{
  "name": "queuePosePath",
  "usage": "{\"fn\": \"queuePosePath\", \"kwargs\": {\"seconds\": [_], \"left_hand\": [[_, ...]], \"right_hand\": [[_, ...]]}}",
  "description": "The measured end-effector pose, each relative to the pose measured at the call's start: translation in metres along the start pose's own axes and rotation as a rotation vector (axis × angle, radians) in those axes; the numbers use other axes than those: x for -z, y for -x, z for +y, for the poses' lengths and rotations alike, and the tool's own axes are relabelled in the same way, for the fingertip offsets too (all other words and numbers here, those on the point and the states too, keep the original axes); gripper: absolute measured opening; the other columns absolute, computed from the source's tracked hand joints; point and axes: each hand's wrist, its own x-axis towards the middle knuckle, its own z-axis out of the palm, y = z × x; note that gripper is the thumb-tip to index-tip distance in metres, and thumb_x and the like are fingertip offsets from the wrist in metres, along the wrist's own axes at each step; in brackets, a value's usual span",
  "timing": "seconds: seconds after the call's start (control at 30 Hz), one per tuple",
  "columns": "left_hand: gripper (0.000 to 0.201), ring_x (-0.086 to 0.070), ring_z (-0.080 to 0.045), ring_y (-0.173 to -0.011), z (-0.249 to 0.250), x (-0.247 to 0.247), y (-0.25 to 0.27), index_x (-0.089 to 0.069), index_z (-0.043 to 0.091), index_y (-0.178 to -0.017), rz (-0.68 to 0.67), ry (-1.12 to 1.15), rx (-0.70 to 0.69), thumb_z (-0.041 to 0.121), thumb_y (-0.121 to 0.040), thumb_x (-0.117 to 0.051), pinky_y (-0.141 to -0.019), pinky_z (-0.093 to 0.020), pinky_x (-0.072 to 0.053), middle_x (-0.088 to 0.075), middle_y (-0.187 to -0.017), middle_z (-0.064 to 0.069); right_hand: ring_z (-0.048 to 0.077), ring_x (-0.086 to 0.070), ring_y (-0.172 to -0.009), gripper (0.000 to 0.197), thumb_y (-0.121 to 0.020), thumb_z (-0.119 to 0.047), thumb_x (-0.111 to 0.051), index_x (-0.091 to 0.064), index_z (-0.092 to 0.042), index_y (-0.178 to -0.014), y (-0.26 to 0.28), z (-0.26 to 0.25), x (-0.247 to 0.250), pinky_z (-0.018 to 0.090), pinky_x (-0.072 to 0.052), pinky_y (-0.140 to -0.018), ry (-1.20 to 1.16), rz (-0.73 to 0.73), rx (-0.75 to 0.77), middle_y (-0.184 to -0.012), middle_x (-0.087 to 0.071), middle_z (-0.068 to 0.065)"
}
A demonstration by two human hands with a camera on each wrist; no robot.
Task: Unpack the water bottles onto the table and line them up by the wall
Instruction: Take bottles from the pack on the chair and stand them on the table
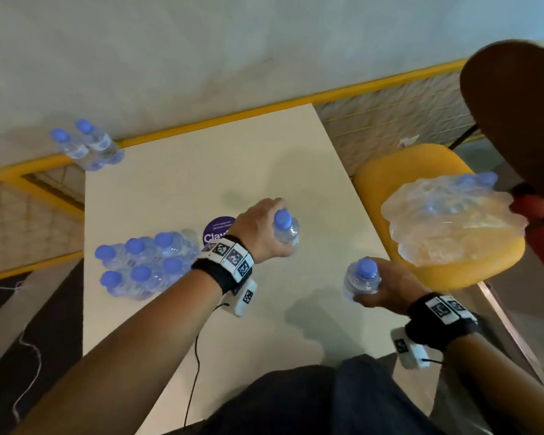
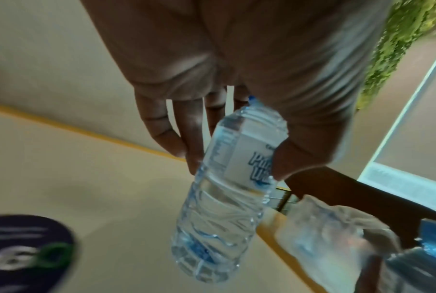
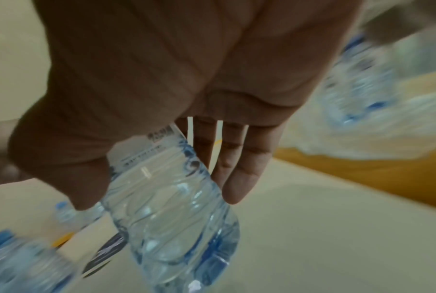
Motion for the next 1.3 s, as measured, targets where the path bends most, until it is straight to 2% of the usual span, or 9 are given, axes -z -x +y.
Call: {"fn": "queuePosePath", "kwargs": {"seconds": [0.13, 0.27, 0.4, 0.5, 0.7, 0.83, 0.93, 1.13, 1.3], "left_hand": [[0.054, -0.062, -0.021, -0.087, -0.065, 0.039, 0.034, -0.057, 0.031, -0.105, 0.094, -0.11, 0.142, 0.054, -0.063, -0.08, -0.081, -0.037, -0.051, -0.061, -0.099, 0.01], [0.051, -0.065, -0.019, -0.09, -0.106, 0.057, 0.054, -0.055, 0.038, -0.107, 0.098, -0.249, 0.235, 0.062, -0.062, -0.062, -0.095, -0.044, -0.043, -0.064, -0.099, 0.015], [0.047, -0.061, -0.021, -0.095, -0.136, 0.057, 0.061, -0.054, 0.039, -0.112, 0.102, -0.278, 0.292, 0.054, -0.07, -0.071, -0.107, -0.055, -0.035, -0.065, -0.098, 0.016], [0.046, -0.057, -0.024, -0.087, -0.148, 0.056, 0.064, -0.052, 0.037, -0.112, 0.104, -0.28, 0.292, 0.049, -0.074, -0.074, -0.1, -0.052, -0.046, -0.061, -0.088, 0.013], [0.049, -0.063, -0.027, -0.078, -0.159, 0.053, 0.065, -0.051, 0.033, -0.11, 0.061, -0.253, 0.255, 0.05, -0.074, -0.079, -0.073, -0.044, -0.059, -0.065, -0.084, 0.006], [0.048, -0.06, -0.026, -0.084, -0.16, 0.053, 0.061, -0.055, 0.029, -0.115, 0.029, -0.285, 0.26, 0.044, -0.076, -0.08, -0.079, -0.045, -0.058, -0.062, -0.087, 0.004], [0.045, -0.06, -0.025, -0.088, -0.161, 0.055, 0.06, -0.058, 0.03, -0.115, -0.007, -0.285, 0.266, 0.045, -0.078, -0.078, -0.082, -0.044, -0.057, -0.064, -0.09, 0.005], [0.042, -0.06, -0.025, -0.082, -0.16, 0.055, 0.062, -0.059, 0.029, -0.118, -0.008, -0.277, 0.269, 0.041, -0.081, -0.074, -0.079, -0.042, -0.058, -0.061, -0.095, -0.001], [0.044, -0.065, -0.028, -0.093, -0.154, 0.061, 0.065, -0.06, 0.029, -0.12, -0.027, -0.221, 0.274, 0.041, -0.08, -0.071, -0.082, -0.044, -0.058, -0.068, -0.101, -0.002]], "right_hand": [[0.012, -0.062, -0.09, 0.053, -0.058, -0.041, -0.087, -0.064, -0.033, -0.104, -0.043, -0.079, -0.049, 0.027, -0.049, -0.081, -0.036, -0.044, 0.15, -0.099, -0.066, -0.011], [0.014, -0.06, -0.089, 0.055, -0.057, -0.05, -0.083, -0.061, -0.036, -0.105, -0.085, -0.146, -0.107, 0.029, -0.048, -0.082, -0.027, -0.045, 0.243, -0.097, -0.063, -0.01], [0.017, -0.061, -0.09, 0.056, -0.06, -0.042, -0.086, -0.064, -0.03, -0.11, -0.104, -0.195, -0.15, 0.031, -0.05, -0.082, -0.081, -0.009, 0.242, -0.101, -0.064, -0.006], [0.018, -0.062, -0.095, 0.055, -0.062, -0.034, -0.088, -0.068, -0.023, -0.111, -0.111, -0.216, -0.173, 0.032, -0.051, -0.086, -0.124, 0.035, 0.205, -0.108, -0.067, -0.002], [0.022, -0.061, -0.102, 0.054, -0.066, -0.029, -0.087, -0.067, -0.021, -0.116, -0.115, -0.227, -0.201, 0.028, -0.046, -0.087, -0.123, 0.058, 0.126, -0.115, -0.066, 0.002], [0.023, -0.055, -0.114, 0.061, -0.068, -0.028, -0.086, -0.063, -0.019, -0.124, -0.115, -0.231, -0.206, 0.026, -0.041, -0.093, -0.076, 0.081, 0.152, -0.124, -0.062, 0.004], [0.022, -0.049, -0.122, 0.077, -0.07, -0.027, -0.085, -0.05, -0.02, -0.139, -0.118, -0.234, -0.207, 0.036, -0.042, -0.105, -0.05, 0.076, 0.192, -0.136, -0.055, 0.002], [0.011, -0.054, -0.099, 0.093, -0.068, -0.03, -0.084, -0.034, -0.035, -0.146, -0.124, -0.227, -0.204, 0.028, -0.045, -0.087, -0.106, 0.045, 0.19, -0.127, -0.059, -0.005], [0.019, -0.057, -0.111, 0.096, -0.067, -0.027, -0.088, -0.036, -0.03, -0.147, -0.122, -0.225, -0.198, 0.037, -0.048, -0.097, -0.135, 0.021, 0.233, -0.131, -0.058, -0.001]]}}
